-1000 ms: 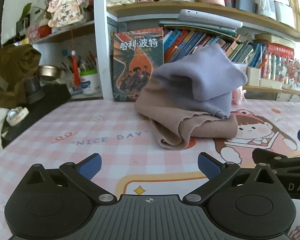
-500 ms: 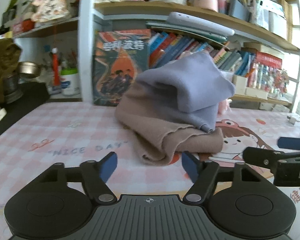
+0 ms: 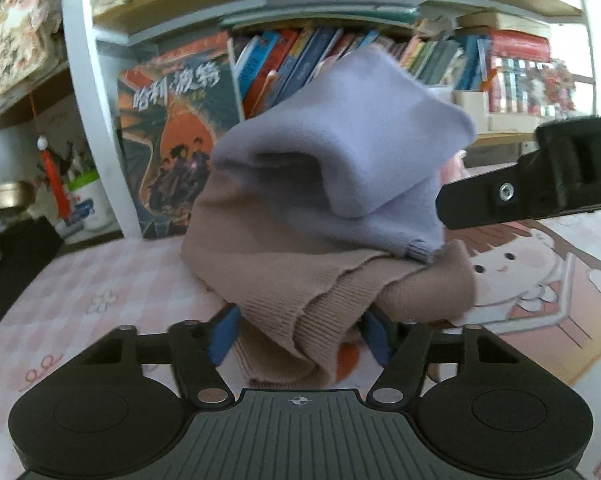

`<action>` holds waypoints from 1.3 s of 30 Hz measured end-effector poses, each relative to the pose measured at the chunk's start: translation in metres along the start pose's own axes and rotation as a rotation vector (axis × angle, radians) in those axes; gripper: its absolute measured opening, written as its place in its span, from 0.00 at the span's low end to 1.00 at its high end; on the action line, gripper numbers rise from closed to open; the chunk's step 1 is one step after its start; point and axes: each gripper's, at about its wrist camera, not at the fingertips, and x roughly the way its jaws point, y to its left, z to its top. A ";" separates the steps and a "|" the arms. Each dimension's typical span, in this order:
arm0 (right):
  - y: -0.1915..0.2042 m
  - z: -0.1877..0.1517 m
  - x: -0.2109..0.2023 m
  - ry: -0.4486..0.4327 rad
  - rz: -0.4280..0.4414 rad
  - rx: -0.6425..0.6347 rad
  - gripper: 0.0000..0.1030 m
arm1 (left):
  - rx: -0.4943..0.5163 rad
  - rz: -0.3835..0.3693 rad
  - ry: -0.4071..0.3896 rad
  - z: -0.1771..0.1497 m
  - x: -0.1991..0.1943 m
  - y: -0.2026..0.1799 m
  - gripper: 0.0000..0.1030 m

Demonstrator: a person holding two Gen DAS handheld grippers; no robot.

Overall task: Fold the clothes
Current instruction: 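Grasp the lavender sweater with the left tool while the right tool grasps the pink part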

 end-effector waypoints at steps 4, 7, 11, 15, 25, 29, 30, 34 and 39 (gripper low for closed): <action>-0.005 0.007 0.016 0.017 0.034 0.063 0.98 | -0.119 -0.030 -0.009 0.002 0.002 0.020 0.14; -0.006 0.012 0.019 0.006 0.060 0.101 0.98 | -0.185 -0.130 -0.068 0.000 -0.029 0.030 0.05; -0.009 0.020 0.017 -0.020 0.097 0.149 1.00 | -0.130 -0.265 -0.174 -0.016 -0.093 0.026 0.05; -0.019 0.027 0.018 -0.021 0.129 0.236 1.00 | -0.067 -0.334 -0.178 -0.047 -0.142 0.025 0.05; -0.014 0.022 0.001 0.029 0.224 0.320 0.28 | -0.145 -0.370 -0.163 -0.086 -0.180 0.044 0.05; -0.012 0.040 -0.039 -0.111 0.189 0.298 0.22 | -0.134 -0.440 -0.236 -0.079 -0.198 0.041 0.05; -0.013 0.046 -0.052 -0.157 0.176 0.295 0.21 | -0.142 -0.472 -0.252 -0.077 -0.202 0.042 0.05; -0.015 0.078 -0.104 -0.357 0.108 0.252 0.10 | -0.216 -0.617 -0.252 -0.069 -0.196 0.041 0.05; 0.029 0.122 -0.124 -0.429 0.135 0.104 0.10 | -0.211 -0.677 -0.188 -0.070 -0.179 0.020 0.11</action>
